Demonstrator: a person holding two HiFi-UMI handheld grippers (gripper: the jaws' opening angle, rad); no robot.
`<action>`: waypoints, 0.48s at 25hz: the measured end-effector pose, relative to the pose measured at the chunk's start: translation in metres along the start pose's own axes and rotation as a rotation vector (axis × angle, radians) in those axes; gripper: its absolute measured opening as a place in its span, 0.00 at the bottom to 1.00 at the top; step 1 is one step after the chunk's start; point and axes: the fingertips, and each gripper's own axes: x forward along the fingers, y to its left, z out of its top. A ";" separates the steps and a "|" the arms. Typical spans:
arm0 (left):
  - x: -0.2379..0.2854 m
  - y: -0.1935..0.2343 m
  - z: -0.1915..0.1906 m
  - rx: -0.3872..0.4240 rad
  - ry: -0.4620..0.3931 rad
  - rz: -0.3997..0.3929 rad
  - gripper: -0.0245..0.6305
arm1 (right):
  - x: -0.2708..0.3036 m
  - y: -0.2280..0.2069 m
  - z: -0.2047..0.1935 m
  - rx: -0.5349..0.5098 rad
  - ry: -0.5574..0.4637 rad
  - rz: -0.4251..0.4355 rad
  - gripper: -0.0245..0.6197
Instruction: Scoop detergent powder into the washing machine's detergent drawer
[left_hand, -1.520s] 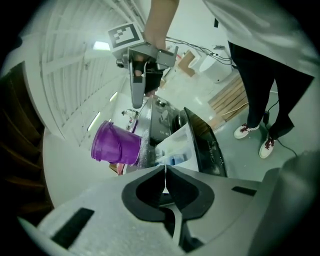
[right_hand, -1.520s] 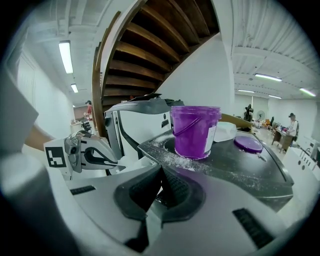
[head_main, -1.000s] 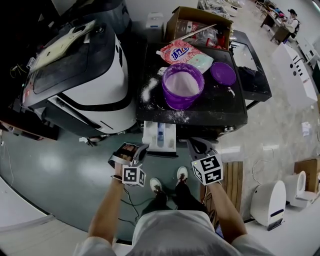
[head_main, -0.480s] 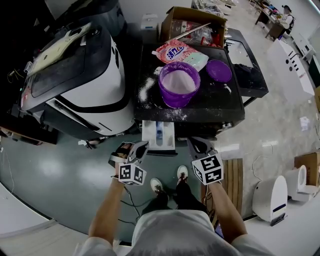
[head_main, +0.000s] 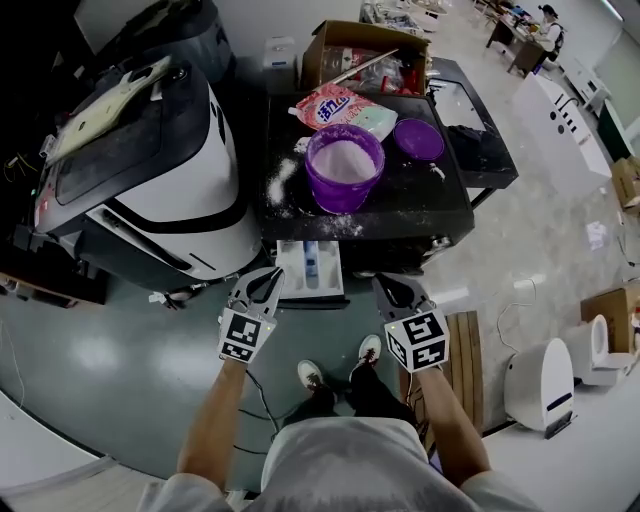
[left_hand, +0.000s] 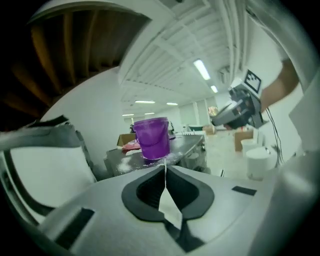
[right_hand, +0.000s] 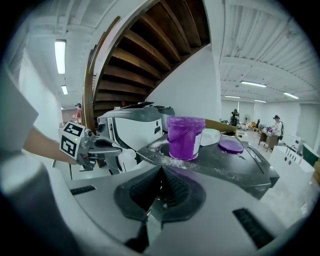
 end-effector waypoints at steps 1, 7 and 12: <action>-0.002 0.006 0.005 -0.103 -0.026 0.015 0.06 | -0.003 0.000 0.005 0.003 -0.013 -0.002 0.03; -0.023 0.030 0.044 -0.608 -0.224 0.029 0.06 | -0.022 -0.011 0.048 0.001 -0.112 0.000 0.03; -0.041 0.044 0.094 -0.678 -0.351 0.040 0.06 | -0.032 -0.029 0.090 -0.023 -0.192 0.010 0.03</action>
